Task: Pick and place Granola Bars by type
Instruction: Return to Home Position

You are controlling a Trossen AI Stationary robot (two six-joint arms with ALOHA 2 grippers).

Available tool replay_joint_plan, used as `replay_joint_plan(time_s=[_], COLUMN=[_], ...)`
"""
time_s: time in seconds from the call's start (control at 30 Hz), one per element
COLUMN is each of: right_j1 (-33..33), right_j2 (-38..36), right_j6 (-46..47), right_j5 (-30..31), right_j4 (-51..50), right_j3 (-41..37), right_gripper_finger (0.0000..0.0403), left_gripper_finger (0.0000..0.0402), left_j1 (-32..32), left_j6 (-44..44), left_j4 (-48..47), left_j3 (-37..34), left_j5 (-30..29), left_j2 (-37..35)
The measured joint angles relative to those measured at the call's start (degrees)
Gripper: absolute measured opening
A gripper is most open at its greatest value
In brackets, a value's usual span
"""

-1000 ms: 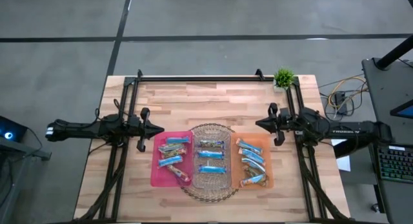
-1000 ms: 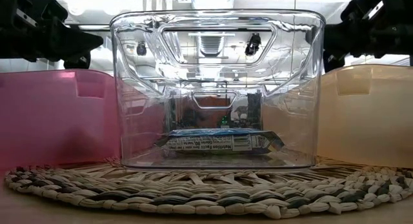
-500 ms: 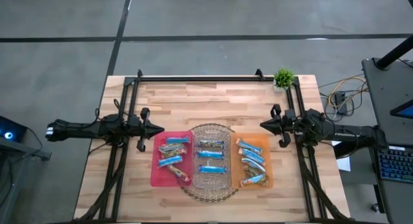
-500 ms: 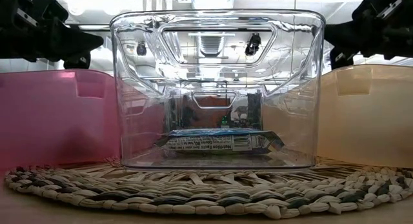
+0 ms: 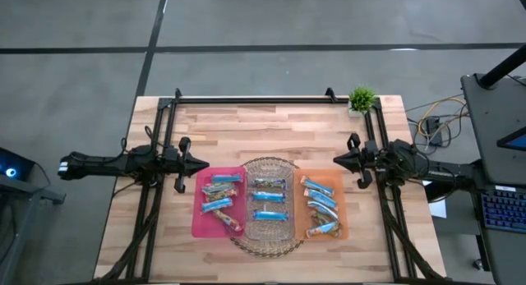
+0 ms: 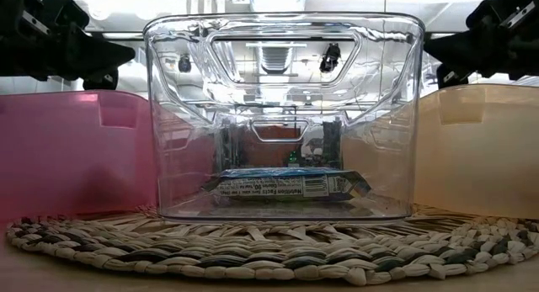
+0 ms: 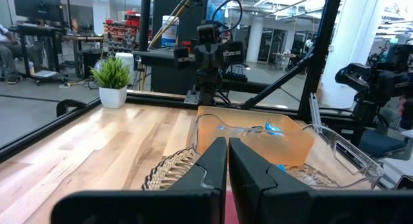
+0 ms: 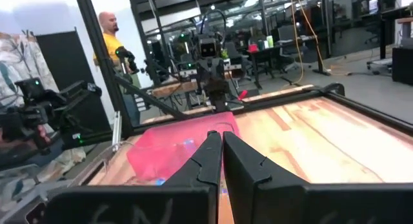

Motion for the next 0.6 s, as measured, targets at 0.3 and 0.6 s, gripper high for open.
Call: replay_joint_plan(time_s=[0.3, 0.6], right_j1=[0.0, 0.0], right_j2=[-0.4, -0.4], right_j6=[-0.3, -1.3], right_j5=[0.1, 1.6], right_j4=[-2.7, -3.0], right_j3=[-0.5, -0.5], right_gripper_finger=[0.0009, 0.0009], left_gripper_finger=[0.0, 0.0], left_j1=[0.0, 0.0], left_j6=[0.0, 0.3], left_j4=[-0.1, 1.2], left_j3=[0.0, -0.7], left_j5=[-3.4, -3.1], left_j2=[0.0, 0.0])
